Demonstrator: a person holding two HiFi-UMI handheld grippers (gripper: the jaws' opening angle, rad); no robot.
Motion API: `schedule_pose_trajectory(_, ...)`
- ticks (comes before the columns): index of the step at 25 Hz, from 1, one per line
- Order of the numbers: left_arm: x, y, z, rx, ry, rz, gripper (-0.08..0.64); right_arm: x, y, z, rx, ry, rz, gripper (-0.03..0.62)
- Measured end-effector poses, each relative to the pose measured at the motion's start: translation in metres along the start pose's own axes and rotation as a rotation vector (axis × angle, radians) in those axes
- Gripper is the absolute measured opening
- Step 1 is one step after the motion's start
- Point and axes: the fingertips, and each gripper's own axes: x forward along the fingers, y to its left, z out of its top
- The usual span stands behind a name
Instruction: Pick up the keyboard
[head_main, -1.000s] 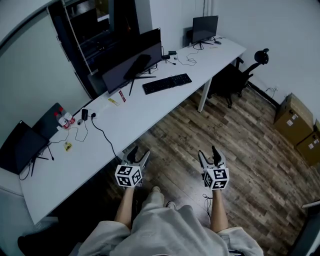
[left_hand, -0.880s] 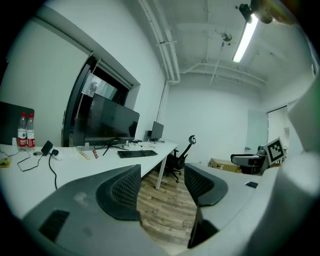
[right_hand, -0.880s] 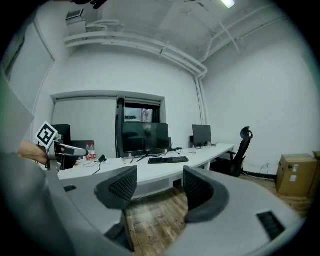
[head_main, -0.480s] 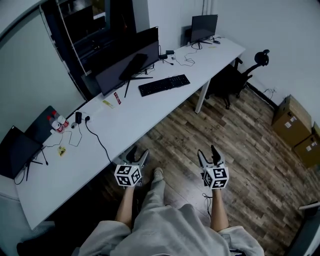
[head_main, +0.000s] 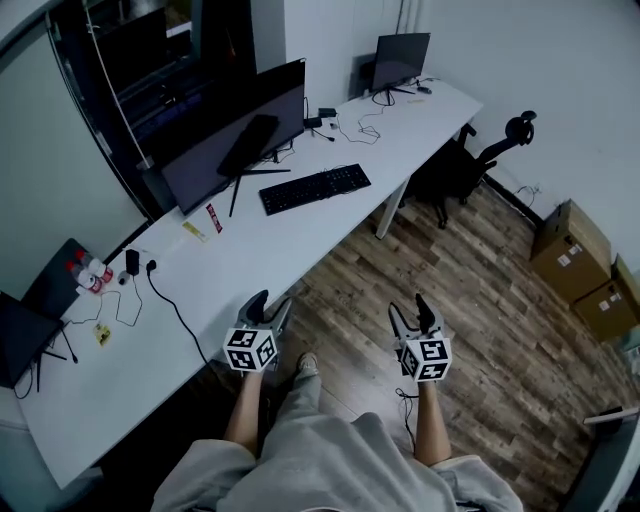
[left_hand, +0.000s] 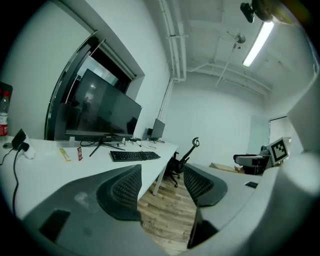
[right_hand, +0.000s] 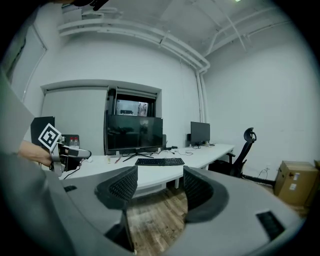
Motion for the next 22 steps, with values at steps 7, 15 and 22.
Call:
schedule_pose_trajectory(7,0.072,0.038,0.033,-0.005,0.01,-0.032,0.261,0.069,-0.023,0.026,0.002,0.015,-0.037,0.267)
schedule_pose_trajectory(15,0.137,0.082,0.062,-0.012,0.01,-0.052,0.259,0.139,-0.036,0.05,-0.008,0.024,-0.056,0.267)
schedule_pose_trajectory(22,0.186,0.109,0.082,-0.004,0.011,-0.077,0.259,0.184,-0.05,0.064,-0.012,0.019,-0.086,0.265)
